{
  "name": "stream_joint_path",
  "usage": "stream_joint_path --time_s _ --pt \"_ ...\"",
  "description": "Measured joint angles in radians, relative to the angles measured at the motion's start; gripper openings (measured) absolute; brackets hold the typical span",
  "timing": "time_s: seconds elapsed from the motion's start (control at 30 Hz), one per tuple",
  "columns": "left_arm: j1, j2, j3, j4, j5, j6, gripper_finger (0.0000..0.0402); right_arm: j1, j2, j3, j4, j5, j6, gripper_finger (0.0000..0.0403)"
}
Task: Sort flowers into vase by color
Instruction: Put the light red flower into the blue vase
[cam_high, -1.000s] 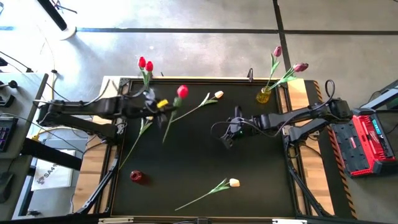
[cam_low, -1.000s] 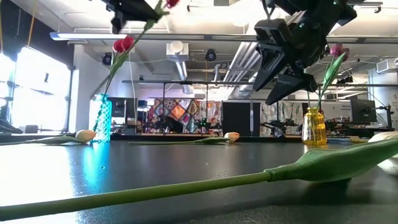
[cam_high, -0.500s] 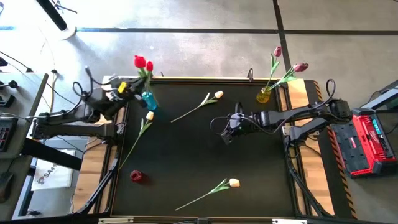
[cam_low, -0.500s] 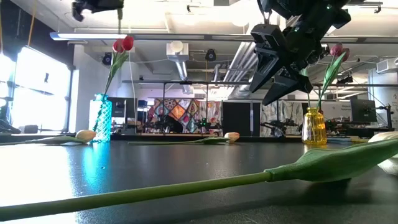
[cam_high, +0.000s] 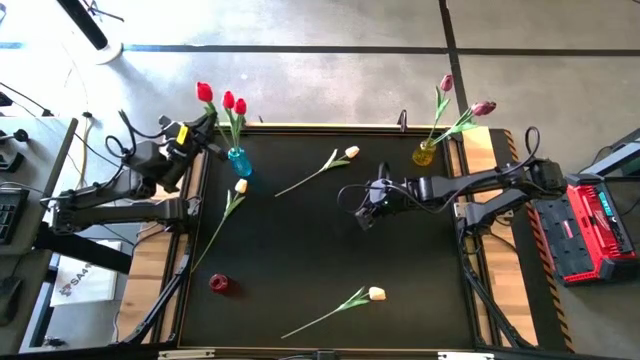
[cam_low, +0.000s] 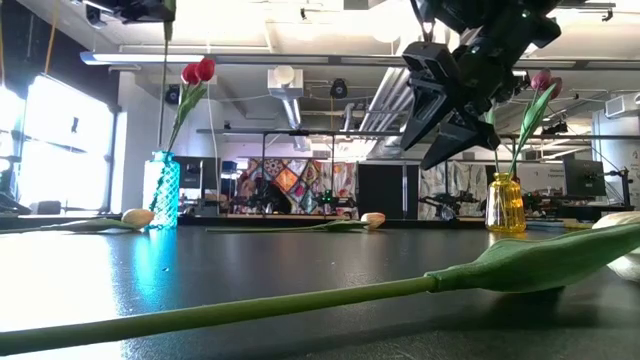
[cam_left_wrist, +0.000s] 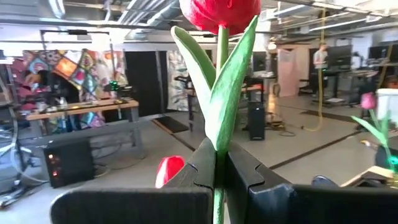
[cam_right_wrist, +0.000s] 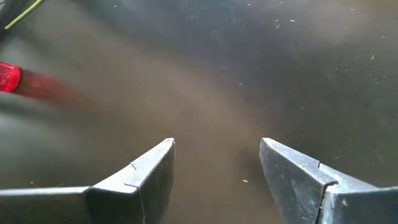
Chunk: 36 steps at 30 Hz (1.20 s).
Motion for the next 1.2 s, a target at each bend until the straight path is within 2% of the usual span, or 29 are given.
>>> stream_joint_path --time_s 0.2,0.4,0.63,0.77,0.87,0.97,1.2 --pt "0.075 0.026 0.000 -0.005 0.011 -0.004 0.0000 -0.023 0.000 0.000 0.000 -0.008 -0.016 0.0224" --pt "0.147 0.066 0.000 0.002 0.093 -0.038 0.0000 -0.033 0.000 0.000 0.000 -0.025 -0.016 0.0224" --pt "0.181 0.094 -0.002 -0.002 0.125 -0.078 0.0000 -0.033 0.000 0.000 0.000 -0.035 -0.012 0.0224" --pt "0.181 0.093 -0.001 -0.028 0.105 -0.084 0.0000 -0.029 0.000 0.000 0.000 -0.047 -0.009 0.0224" --pt "0.181 0.095 -0.001 -0.058 0.043 -0.127 0.0004 -0.028 0.000 0.000 0.000 -0.058 -0.008 0.0224" --pt "0.181 0.093 -0.001 -0.085 0.022 -0.167 0.0027 -0.028 0.000 0.000 0.000 -0.059 -0.008 0.0224" --pt "0.181 0.093 -0.001 -0.156 0.030 -0.242 0.0122 -0.028 0.000 0.000 0.000 -0.059 0.011 0.0224"
